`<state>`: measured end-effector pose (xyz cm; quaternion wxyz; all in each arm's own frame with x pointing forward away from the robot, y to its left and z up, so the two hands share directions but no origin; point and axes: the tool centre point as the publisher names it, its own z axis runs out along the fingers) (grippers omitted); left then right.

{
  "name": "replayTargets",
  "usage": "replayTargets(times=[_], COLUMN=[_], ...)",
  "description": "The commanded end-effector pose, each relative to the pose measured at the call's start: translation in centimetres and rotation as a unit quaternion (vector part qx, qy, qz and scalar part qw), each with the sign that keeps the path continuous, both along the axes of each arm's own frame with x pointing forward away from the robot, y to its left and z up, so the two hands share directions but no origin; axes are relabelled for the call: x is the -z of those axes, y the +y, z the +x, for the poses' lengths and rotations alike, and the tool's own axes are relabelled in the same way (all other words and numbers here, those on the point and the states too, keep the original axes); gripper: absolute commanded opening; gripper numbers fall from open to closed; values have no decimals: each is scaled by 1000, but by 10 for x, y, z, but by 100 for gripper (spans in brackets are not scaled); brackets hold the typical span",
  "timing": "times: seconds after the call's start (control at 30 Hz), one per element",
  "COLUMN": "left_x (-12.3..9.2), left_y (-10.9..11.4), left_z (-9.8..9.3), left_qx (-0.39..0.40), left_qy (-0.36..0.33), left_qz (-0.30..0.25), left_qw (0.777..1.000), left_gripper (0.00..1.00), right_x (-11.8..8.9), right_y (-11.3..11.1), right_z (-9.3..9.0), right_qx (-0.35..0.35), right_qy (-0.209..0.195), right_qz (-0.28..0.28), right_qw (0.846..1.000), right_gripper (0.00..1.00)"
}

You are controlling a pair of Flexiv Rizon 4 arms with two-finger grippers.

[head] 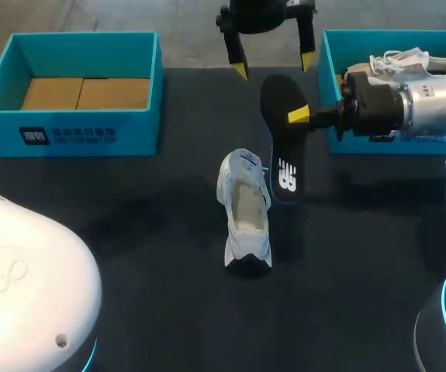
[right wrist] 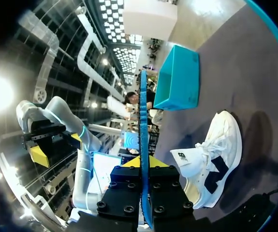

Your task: Take the shoe out of the shoebox, open the shoe tongue, remove and reinsert the insole, then place the shoe into the shoebox

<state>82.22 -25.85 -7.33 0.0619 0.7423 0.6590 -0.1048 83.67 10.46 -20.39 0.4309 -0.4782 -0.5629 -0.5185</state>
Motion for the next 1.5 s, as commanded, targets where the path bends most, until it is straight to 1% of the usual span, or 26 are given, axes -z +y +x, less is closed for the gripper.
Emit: replayTargets(times=[0.03,0.13,0.2,0.23,0.3,0.33,0.37,0.47,0.53,0.57,0.63,0.67,0.7,0.83,1.0,1.03,1.17,1.23,1.27,1.33,1.37,1.47,1.5], left_x=[1,2,4,5,9,9,12,16,17,18,18,18,19,20,26,29,37,41,41,44,45,47,48], left_y=[1,2,5,6,15,16,22,32,35,37,38,40,41,45,51,52,57,58,58,60,60,60,59], left_z=[0,0,1,1,2,2,3,4,3,3,2,2,2,4,8,9,8,8,8,8,8,7,7], left_qx=[1,0,0,-1,-1,-2,-4,-2,-8,1,-1,8,10,27,33,28,24,32,32,25,22,4,1], left_qy=[-1,-1,-1,-1,-1,0,-4,-12,-14,-22,-25,-34,-37,-54,-74,-74,-74,-82,-82,-79,-78,-74,-73], left_qz=[-4,-24,-58,-62,-104,-108,-134,-182,-207,-233,-255,-282,-292,-362,-430,-436,-487,-501,-501,-535,-542,-577,-582], left_qw=[1000,1000,998,998,995,994,991,983,978,972,967,959,956,930,899,896,870,861,861,841,836,813,810], left_gripper=[100,100,100,100,100,100,100,100,100,100,100,100,100,100,100,100,100,100,100,100,100,100,100], right_x=[-1,-2,-4,-4,-7,-7,-8,-9,-10,-11,-11,-12,-12,-14,-19,-21,-27,-29,-29,-30,-31,-31,-31], right_y=[0,-1,0,0,-2,-2,-4,-7,-8,-9,-9,-10,-11,-12,-15,-16,-19,-20,-20,-21,-21,-21,-21], right_z=[-2,-2,-4,-4,-5,-5,-5,-4,-3,-2,-1,0,0,2,3,4,3,3,3,4,4,4,5], right_qx=[3,4,4,4,3,3,4,5,6,7,7,8,8,10,15,16,21,23,23,25,25,25,26], right_qy=[0,-1,-1,-1,-3,-3,-4,-4,-5,-5,-5,-5,-5,-6,-6,-6,-10,-11,-11,-11,-11,-10,-9], right_qz=[-1,1,4,4,6,6,6,7,6,6,5,6,6,10,24,25,35,34,34,34,35,36,36], right_qw=[1000,1000,1000,1000,1000,1000,1000,1000,1000,1000,1000,1000,1000,1000,1000,1000,999,999,999,999,999,999,999], right_gripper=[0,0,0,0,0,0,0,0,0,0,0,0,0,0,0,0,0,0,0,0,0,0,0])
